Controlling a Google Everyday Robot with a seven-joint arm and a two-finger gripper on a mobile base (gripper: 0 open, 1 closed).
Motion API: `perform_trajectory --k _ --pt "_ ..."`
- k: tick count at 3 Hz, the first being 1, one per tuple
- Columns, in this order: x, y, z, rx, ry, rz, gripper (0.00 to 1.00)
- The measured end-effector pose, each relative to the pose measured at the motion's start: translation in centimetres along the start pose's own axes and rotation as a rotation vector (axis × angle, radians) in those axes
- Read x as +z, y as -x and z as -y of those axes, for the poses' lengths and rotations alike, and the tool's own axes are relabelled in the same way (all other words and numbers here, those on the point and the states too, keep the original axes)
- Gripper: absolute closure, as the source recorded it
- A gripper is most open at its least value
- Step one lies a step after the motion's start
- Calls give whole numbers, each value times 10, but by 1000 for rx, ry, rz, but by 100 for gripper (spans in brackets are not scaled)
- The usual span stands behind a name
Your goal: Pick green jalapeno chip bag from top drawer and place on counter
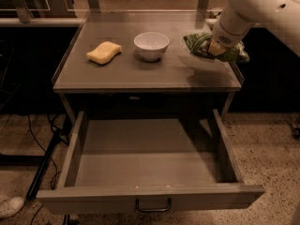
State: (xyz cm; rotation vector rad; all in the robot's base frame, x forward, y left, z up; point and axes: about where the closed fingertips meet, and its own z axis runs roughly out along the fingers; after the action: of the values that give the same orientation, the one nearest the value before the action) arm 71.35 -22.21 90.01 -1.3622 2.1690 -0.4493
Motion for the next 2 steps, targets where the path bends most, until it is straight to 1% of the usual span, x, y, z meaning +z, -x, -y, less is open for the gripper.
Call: perform_trajectory --k 1,2 --pt "15 8 13 15 22 8 100" --pt "33 14 11 18 59 22 100"
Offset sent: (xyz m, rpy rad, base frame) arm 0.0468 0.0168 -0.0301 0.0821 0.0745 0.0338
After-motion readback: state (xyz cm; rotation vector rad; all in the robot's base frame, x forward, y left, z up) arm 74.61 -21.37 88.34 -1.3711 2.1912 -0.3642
